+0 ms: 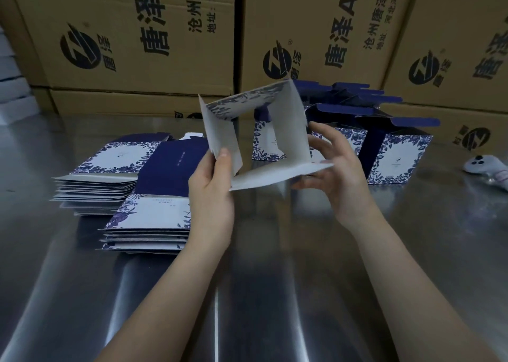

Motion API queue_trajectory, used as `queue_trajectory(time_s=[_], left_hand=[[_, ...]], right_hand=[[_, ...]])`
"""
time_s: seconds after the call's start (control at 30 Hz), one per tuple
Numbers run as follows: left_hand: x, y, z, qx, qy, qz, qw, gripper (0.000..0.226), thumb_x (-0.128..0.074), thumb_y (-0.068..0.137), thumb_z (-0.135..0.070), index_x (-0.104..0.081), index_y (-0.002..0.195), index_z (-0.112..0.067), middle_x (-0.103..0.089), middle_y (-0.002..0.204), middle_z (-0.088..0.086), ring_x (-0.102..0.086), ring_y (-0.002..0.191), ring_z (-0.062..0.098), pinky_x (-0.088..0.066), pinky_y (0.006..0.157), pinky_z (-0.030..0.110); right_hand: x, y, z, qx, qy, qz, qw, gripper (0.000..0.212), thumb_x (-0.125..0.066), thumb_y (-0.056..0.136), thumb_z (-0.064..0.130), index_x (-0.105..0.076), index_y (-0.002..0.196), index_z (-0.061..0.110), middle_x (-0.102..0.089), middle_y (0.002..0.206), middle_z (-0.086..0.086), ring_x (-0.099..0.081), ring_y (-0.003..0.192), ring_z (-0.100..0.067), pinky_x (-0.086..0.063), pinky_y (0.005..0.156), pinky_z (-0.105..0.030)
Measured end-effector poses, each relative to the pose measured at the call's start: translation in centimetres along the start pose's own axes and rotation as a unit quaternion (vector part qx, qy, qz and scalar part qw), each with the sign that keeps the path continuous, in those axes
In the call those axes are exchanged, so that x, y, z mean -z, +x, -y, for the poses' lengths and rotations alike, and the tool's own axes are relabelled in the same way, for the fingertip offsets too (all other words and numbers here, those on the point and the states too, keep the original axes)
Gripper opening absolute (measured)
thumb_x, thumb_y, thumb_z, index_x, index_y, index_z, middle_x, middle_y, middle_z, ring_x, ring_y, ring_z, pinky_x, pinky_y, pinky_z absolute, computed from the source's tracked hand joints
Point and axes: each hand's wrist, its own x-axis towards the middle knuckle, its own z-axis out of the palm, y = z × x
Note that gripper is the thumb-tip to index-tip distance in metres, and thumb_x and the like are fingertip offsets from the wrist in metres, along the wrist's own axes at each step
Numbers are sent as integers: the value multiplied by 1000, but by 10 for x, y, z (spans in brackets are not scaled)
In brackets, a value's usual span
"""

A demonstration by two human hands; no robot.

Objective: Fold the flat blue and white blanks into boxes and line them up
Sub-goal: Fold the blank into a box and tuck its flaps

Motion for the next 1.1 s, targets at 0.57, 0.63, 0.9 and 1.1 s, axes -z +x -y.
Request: queue_trajectory(time_s=[0.57, 0.63, 0.9, 1.1], left_hand=[[1, 5, -1, 1, -2, 3, 1000, 21, -53, 85, -30, -74, 86, -30, -71, 100, 11, -64, 106, 39, -46, 101, 61], [2, 5, 2, 9, -1, 3, 1000, 23, -54, 88, -27, -73, 100, -22, -74, 103, 7, -66, 106, 32, -49, 101, 55], [-6, 4, 10, 47, -9, -5, 999, 33, -50, 103, -25, -54, 135, -22, -64, 128, -7, -60, 119, 11, -46, 108, 43], [-16, -1, 18, 11, 7, 26, 1000, 48, -46, 103, -35, -34, 148, -45, -45, 149, -8, -45, 137, 15, -35, 115, 45]], right_hand=[[-21, -9, 8, 73, -159, -35, 984, 23, -52, 95, 42, -68, 108, 30, -51, 134, 4, -60, 58, -12, -53, 53, -27], [-26, -8, 4, 65, -166, -81, 981, 30, -53, 89, 43, -68, 106, 25, -61, 119, -1, -58, 53, -11, -49, 49, -22], [-35, -9, -6, 115, -241, -241, 933, 15, -59, 89, 44, -65, 75, 43, -62, 65, 13, -60, 47, -13, -50, 54, -38], [-39, -9, -8, 143, -249, -316, 904, 29, -59, 85, 50, -74, 91, 27, -65, 75, 30, -64, 67, -16, -55, 66, -47]])
